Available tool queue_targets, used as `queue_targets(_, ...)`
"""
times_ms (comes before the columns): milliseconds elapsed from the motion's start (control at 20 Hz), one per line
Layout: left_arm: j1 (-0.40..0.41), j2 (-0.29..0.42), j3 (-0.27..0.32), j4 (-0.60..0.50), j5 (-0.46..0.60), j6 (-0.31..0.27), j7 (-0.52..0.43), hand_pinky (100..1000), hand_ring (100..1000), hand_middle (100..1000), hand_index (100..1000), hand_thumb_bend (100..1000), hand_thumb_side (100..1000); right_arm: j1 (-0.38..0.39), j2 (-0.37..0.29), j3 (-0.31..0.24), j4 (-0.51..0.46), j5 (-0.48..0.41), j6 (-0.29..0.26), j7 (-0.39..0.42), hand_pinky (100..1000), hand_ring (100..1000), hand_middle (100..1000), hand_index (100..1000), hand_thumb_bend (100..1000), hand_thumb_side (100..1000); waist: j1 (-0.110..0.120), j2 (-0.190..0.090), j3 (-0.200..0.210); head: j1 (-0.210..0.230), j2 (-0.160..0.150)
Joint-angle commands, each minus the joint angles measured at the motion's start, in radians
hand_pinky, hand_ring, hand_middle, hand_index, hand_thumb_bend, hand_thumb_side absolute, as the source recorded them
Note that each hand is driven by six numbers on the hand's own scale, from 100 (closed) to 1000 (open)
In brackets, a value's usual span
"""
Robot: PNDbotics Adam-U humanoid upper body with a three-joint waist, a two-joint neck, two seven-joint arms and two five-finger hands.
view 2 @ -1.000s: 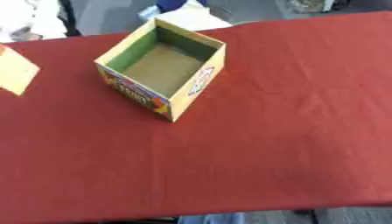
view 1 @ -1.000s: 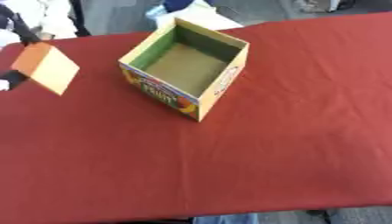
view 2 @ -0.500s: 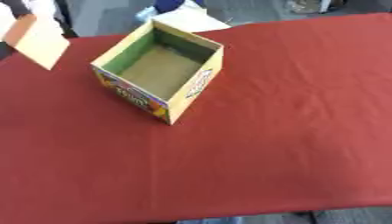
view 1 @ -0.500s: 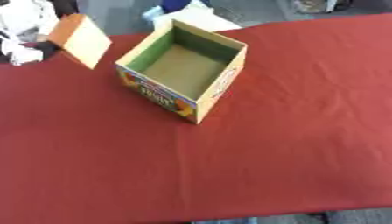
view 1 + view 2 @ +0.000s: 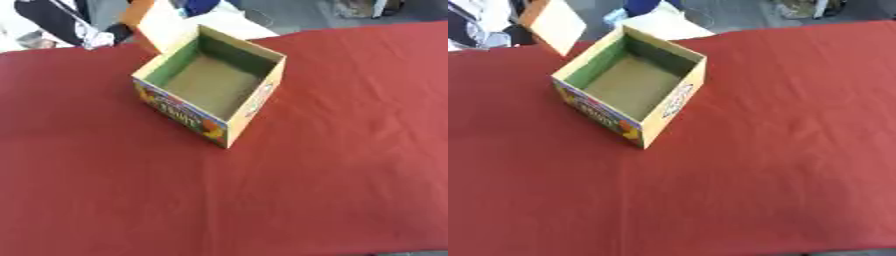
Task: Pick up objects on the table and place them in the box.
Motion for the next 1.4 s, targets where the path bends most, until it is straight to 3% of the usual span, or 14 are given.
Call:
queue_targets(50,-0.048,-0.033,0.008,0.047,-0.048,-0.094,-0.090,783,751,590,718,100,253,-0.016,-0.013,-0.003,-0.015,-0.012,-0.004,0.006,614,735,515,702,100,826,-0.003,-0.007,-0.006,0.011,-0.021)
queue_targets(800,-0.077,-0.175,0.003,0.210,-0.375,-0.165,0.066,781,751,589,703,100,266,-0.057,0.003,0.007,-0.015,-0.037,-0.007,0.026,612,735,511,702,100,830,-0.008,0.035,-0.036,0.036,-0.059)
queue_targets(1400,-0.059,-0.226,-0.011,0.267,-0.501,-0.201,0.122,793,778,653,792,100,278,-0.064,0.015,0.007,-0.015,-0.044,0.000,0.032,611,736,510,701,100,833,-0.008,0.044,-0.040,0.030,-0.067)
